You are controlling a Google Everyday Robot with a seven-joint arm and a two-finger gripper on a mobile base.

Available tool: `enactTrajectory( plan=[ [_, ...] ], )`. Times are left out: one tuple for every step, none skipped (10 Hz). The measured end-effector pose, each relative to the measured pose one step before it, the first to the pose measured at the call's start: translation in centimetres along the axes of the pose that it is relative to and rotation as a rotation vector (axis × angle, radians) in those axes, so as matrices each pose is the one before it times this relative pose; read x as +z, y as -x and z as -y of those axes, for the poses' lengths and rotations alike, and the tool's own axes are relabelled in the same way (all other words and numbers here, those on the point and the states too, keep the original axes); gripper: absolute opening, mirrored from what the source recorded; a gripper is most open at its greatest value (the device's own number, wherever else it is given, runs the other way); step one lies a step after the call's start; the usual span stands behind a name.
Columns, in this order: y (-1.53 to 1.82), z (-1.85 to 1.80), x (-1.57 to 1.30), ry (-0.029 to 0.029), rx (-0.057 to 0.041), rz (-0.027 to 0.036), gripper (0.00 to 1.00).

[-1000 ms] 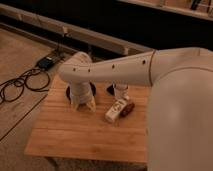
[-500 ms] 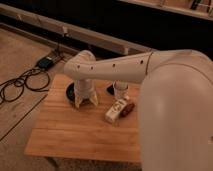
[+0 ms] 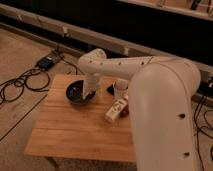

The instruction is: Pick up the ceramic bowl

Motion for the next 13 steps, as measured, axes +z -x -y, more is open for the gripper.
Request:
enactTrajectory(
  plan=[
    [0.878,0.322,1.266,0.01902,0.00709,-0.0081,0.65],
    [0.665,0.294,0.99,0.01438,0.00434,-0.00689,0.65],
    [0.823,0.221,1.126,0.01948,0.00577,-0.00898,0.65],
    [0.906,0.346,1.227,0.02155,0.00911,-0.01009,0.65],
    [0.733,0.229,0.878,0.01919,0.00838,-0.00611,0.65],
    [0.576,0.187,0.67,0.0157,0.0071,-0.00485,0.65],
    [0.503,0.244,0.863,0.0158,0.00696,-0.01241,0.65],
    [0.795,0.071,0.702,0.02273,0.005,-0.00561,0.65],
    [0.477,0.029,0.337,0.01548,0.00349,-0.00435,0.65],
    [0.705,-0.099,0.244,0.02099,0.00393,0.00075,0.65],
    [0.553,-0.121,0.163,0.01595,-0.00005,-0.00198,0.65],
    [0.57,-0.156,0.155,0.01215,-0.00532,-0.00003,0.65],
    [0.387,-0.055,0.103,0.00686,-0.00457,-0.00031,0.65]
  ],
)
